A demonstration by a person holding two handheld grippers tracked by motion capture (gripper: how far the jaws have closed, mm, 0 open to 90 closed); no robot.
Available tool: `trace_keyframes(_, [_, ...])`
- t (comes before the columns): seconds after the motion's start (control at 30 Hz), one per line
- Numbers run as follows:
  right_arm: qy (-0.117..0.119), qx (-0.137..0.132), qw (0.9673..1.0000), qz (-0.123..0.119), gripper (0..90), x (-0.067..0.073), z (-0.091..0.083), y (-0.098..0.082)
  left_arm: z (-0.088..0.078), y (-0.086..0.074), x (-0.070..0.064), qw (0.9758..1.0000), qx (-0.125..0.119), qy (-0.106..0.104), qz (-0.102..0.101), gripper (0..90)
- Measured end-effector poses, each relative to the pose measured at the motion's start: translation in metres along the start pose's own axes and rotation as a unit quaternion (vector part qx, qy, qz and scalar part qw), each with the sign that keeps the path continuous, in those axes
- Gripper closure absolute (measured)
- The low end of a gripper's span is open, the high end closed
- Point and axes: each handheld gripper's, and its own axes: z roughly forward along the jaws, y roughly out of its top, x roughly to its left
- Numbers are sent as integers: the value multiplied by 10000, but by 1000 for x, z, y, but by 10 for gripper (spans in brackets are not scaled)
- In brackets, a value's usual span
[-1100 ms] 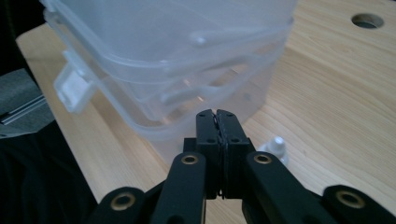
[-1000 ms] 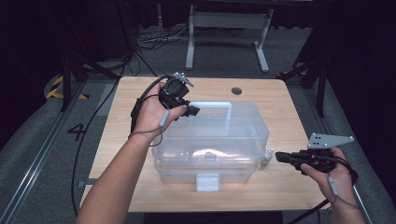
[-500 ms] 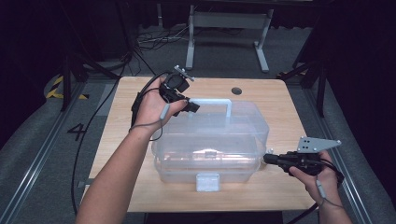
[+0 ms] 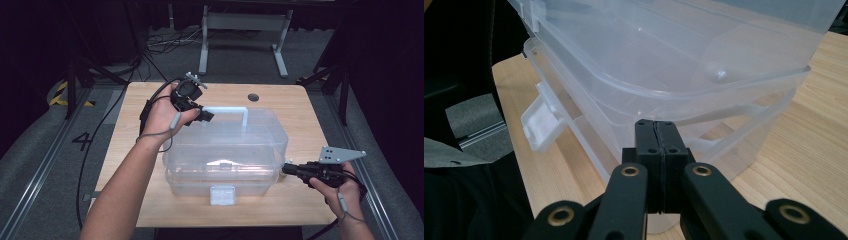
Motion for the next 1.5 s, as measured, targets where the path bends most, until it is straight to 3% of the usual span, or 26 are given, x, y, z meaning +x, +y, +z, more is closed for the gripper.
trace_keyframes(0.17, [36,-37,10000,18,900,-2,0,0,-6,0,-7,9996,-181,92,220,547])
trace_keyframes(0.4, [56,-43,10000,24,900,-3,0,1,-24,-3,-13,9982,-458,182,340,402])
trace_keyframes(0.63, [52,-60,10000,-10,900,-4,2,4,-46,-12,-14,9963,-722,325,332,400])
trace_keyframes(0.83, [68,-65,10000,-30,900,-4,5,6,-61,-27,-10,9954,-875,363,165,412])
trace_keyframes(1.03, [97,-69,9999,-49,900,-5,8,8,-81,-45,-3,9936,-1002,530,10,441])
trace_keyframes(1.5, [-32,-243,9997,-69,900,-5,7,13,-103,-76,-1,9911,-1180,612,-68,455])
